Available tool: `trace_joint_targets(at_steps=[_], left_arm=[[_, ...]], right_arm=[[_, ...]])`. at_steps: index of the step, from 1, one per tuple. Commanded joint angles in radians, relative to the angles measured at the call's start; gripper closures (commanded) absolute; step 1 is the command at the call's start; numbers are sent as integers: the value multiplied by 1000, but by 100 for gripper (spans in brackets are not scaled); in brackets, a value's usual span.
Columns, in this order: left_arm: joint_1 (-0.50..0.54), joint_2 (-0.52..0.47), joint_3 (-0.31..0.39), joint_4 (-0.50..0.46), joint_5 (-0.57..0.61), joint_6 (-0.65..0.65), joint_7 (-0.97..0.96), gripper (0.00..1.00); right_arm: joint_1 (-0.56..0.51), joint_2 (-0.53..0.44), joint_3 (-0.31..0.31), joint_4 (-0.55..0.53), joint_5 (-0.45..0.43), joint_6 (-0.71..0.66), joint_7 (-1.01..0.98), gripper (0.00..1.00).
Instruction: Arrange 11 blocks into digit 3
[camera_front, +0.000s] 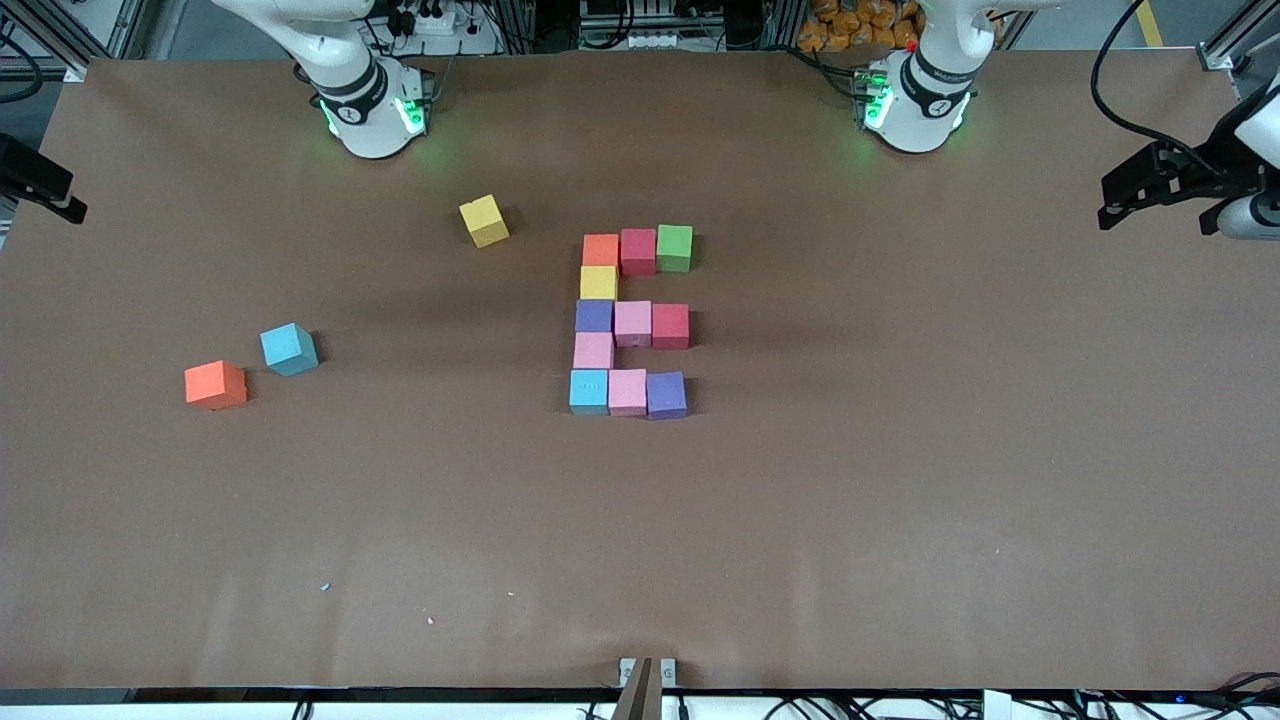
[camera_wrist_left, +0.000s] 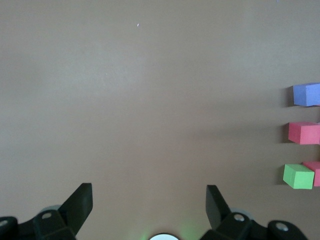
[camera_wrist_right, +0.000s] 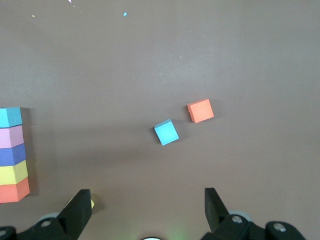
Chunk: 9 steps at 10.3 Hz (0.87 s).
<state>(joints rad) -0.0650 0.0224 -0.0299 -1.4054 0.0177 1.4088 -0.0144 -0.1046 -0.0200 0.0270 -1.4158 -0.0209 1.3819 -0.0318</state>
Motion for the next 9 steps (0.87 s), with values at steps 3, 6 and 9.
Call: trace_joint_targets(at_steps=[3,6,9], left_arm=[[-7,-22,8,-30,8,24,1,0],[-13,-19,10,-34,10,22,-12,0],[-7,-18,10,-37,8,19,-13,0]], right_arm=[[9,-3,-1,17,-22,-17,3,0],[13,-2,-1,15,-24,-12,4,0],[8,0,-1,17,-22,-11,3,0]])
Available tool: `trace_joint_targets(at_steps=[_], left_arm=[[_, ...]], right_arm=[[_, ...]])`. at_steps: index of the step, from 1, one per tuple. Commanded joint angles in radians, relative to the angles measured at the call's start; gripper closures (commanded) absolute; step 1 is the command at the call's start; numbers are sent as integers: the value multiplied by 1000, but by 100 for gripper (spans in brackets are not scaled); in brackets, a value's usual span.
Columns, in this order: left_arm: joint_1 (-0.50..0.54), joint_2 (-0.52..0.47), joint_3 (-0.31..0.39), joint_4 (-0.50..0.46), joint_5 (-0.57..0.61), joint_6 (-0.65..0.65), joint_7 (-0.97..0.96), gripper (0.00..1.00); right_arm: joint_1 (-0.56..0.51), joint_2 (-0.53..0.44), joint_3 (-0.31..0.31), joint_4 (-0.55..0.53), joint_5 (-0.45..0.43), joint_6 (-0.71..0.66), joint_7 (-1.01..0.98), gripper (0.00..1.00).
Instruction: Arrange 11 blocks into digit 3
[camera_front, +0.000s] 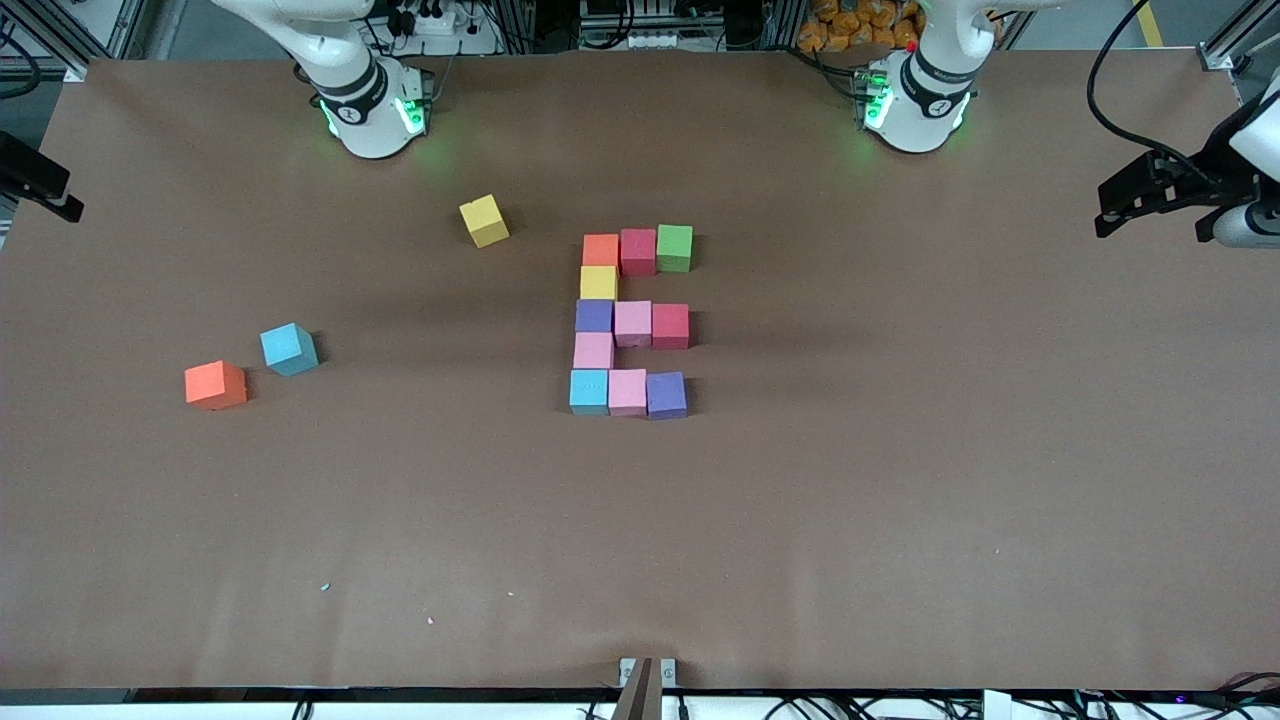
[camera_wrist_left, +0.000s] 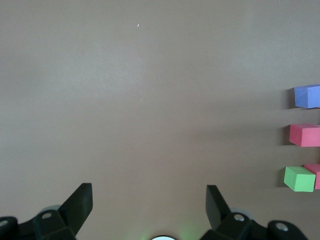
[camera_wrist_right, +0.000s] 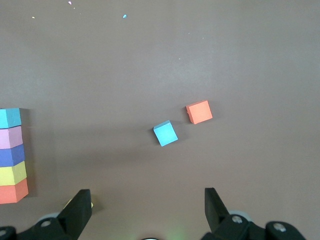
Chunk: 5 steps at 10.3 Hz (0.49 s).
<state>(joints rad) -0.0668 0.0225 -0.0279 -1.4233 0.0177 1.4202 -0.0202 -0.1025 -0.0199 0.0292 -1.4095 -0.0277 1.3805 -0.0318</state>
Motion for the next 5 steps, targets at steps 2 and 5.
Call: trace_joint_targets(at_steps=[2,5], left_arm=[[-11,-22,8,-19,2,8,-7,0],[-19,-26,8,-25,-8,6,-81,0]], right_arm=[[3,5,-3,10,-8,-3,4,0],[17,3,2,12,-12,-3,4,0]])
